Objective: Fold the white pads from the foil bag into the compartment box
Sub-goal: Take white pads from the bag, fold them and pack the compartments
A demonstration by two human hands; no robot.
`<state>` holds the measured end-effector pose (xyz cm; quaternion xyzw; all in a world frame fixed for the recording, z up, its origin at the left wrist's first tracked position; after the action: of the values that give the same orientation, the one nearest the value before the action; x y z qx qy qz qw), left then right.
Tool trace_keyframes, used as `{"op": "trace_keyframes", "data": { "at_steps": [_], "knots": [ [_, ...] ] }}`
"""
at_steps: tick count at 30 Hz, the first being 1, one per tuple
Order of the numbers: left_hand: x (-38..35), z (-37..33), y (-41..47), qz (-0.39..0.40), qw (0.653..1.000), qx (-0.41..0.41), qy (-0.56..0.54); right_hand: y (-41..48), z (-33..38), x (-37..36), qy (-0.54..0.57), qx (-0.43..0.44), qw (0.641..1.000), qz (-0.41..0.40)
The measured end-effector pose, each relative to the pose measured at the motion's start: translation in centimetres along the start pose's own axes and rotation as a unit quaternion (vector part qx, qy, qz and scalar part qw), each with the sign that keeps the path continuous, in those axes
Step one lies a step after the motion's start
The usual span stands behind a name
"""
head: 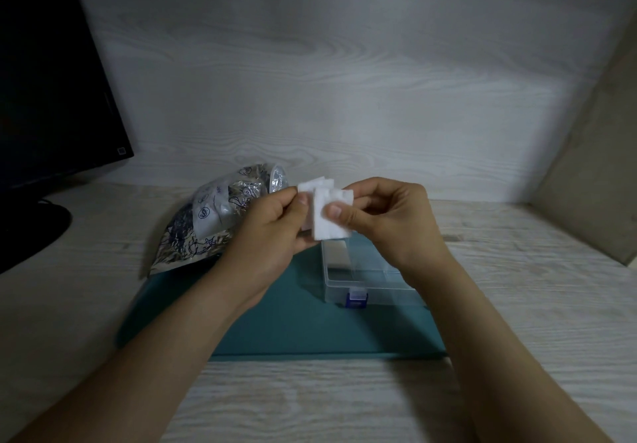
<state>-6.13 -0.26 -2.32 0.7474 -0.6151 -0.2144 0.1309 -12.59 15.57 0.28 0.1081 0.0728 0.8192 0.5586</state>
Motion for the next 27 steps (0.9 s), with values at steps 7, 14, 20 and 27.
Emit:
{"op": "trace_keyframes", "data": {
  "at_steps": [7, 14, 20, 27],
  "knots": [
    [-0.4, -0.1, -0.1, -0.005, 0.997, 0.054, -0.055, 0.0, 0.2, 0.0, -0.016, 0.048, 0.998, -0.025],
    [-0.6, -0.3, -0.2, 0.025, 0.995, 0.060, -0.070, 0.1, -0.1, -0.1, -0.036, 0.052, 0.998, -0.027],
    [-0.4, 0.1, -0.4, 0.088, 0.989, -0.003, 0.119, 0.6, -0.6, -0.2, -0.134, 0.061, 0.988, -0.050],
    [-0.1, 1.1, -0.8, 0.075, 0.952, -0.058, 0.290, -0.1, -0.2, -1.4, -0.148, 0.102, 0.984, 0.019]
  ]
}}
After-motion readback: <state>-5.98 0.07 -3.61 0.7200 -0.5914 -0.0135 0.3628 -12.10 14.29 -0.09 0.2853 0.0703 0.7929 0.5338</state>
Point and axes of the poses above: each hand's wrist, its own y-axis towards the middle knuckle, its own x-axis out of the back of the hand, z = x × y, the point moved 5 cm from there along y, towards the middle knuckle, and after that the axes turned 12 degrees about -x, right-handed, at the moved point
